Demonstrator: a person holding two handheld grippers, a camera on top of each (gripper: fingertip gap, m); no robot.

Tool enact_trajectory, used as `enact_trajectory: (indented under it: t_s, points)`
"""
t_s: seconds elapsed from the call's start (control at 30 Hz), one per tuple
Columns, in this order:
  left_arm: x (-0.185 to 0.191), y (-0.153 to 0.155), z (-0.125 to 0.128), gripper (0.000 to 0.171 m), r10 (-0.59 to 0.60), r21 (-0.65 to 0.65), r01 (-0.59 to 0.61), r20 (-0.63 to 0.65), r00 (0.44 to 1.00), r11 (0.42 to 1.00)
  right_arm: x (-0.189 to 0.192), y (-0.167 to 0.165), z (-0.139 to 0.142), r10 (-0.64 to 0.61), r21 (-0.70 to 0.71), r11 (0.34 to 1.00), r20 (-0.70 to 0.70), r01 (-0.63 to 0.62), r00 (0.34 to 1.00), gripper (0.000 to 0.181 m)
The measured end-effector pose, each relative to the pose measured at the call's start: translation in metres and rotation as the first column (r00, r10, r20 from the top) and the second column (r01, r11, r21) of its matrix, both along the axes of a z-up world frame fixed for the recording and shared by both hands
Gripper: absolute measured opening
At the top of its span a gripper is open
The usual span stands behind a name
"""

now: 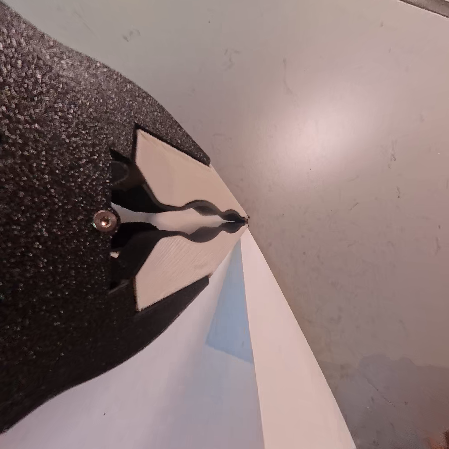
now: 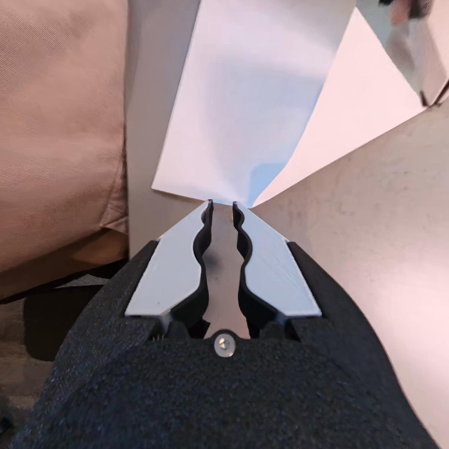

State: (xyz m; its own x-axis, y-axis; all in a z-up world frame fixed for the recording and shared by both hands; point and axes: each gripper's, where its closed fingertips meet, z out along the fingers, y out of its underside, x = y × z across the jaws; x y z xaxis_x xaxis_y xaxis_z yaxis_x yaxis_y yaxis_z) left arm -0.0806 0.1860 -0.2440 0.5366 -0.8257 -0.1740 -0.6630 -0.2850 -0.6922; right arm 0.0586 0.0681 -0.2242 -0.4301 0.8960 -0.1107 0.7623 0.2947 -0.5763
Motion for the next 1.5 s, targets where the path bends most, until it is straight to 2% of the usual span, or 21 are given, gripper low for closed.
enact_trajectory:
  t_s: [0.07, 0.13, 0.23, 0.27, 0.33, 0.37, 0.5, 0.63, 0.97, 1.1, 1.23, 1.37, 1.5]
  points:
    - [0.000, 0.000, 0.000, 0.000, 0.002, 0.009, -0.002, -0.015, 1.000, 1.000, -0.008, 0.000, 0.029, -0.015, -0.081, 0.997, -0.075, 0.009, 0.997, 0.009]
    - [0.000, 0.000, 0.000, 0.000, -0.005, 0.013, 0.005, -0.020, 1.000, 1.000, -0.022, 0.016, 0.052, -0.060, -0.072, 0.996, -0.169, 0.048, 0.984, 0.004]
    - [0.000, 0.000, 0.000, 0.000, -0.002, -0.013, 0.002, 0.010, 1.000, 1.000, -0.052, 0.058, 0.064, -0.154, -0.012, 0.988, -0.278, 0.157, 0.948, 0.000]
    - [0.000, 0.000, 0.000, 0.000, -0.003, -0.016, 0.003, 0.013, 1.000, 1.000, -0.062, 0.065, 0.064, -0.171, -0.054, 0.985, -0.298, 0.162, 0.939, 0.000]
    - [0.000, 0.000, 0.000, 0.000, -0.004, -0.015, 0.004, 0.015, 1.000, 1.000, -0.083, 0.086, 0.056, -0.264, -0.137, 0.963, -0.290, 0.233, 0.920, 0.000]
    - [0.000, 0.000, 0.000, 0.000, -0.002, -0.016, 0.002, 0.020, 1.000, 1.000, -0.092, 0.095, 0.046, -0.277, -0.123, 0.960, -0.277, 0.252, 0.920, 0.000]
    - [0.000, -0.001, 0.000, 0.000, 0.017, -0.052, -0.014, 0.057, 0.998, 0.999, -0.120, 0.109, 0.001, -0.234, 0.038, 0.968, -0.226, 0.249, 0.946, 0.000]
    - [0.000, -0.001, 0.000, 0.000, 0.023, -0.077, -0.017, 0.075, 0.997, 0.997, -0.129, 0.106, -0.016, -0.182, 0.085, 0.977, -0.166, 0.198, 0.969, 0.000]
    - [-0.005, -0.007, 0.001, 0.000, 0.044, -0.294, 0.002, 0.148, 0.988, 0.956, -0.134, 0.102, -0.017, -0.042, 0.216, 0.974, -0.102, 0.064, 0.994, 0.000]
    - [-0.005, -0.008, 0.001, 0.000, 0.016, -0.336, 0.035, 0.149, 0.989, 0.941, -0.136, 0.100, -0.016, -0.049, 0.143, 0.988, -0.092, 0.062, 0.995, 0.000]
    - [-0.005, -0.008, 0.001, 0.000, -0.015, -0.350, 0.062, 0.136, 0.991, 0.935, -0.142, 0.107, -0.008, -0.131, 0.020, 0.991, -0.117, 0.134, 0.985, 0.000]
    - [-0.005, -0.008, 0.001, 0.000, -0.020, -0.382, 0.083, 0.166, 0.986, 0.921, -0.140, 0.107, -0.017, -0.119, 0.014, 0.993, -0.104, 0.121, 0.987, 0.000]
    - [-0.005, -0.008, 0.002, 0.000, -0.010, -0.379, 0.075, 0.172, 0.985, 0.922, -0.142, 0.106, -0.016, -0.089, 0.094, 0.990, -0.147, 0.104, 0.985, 0.000]
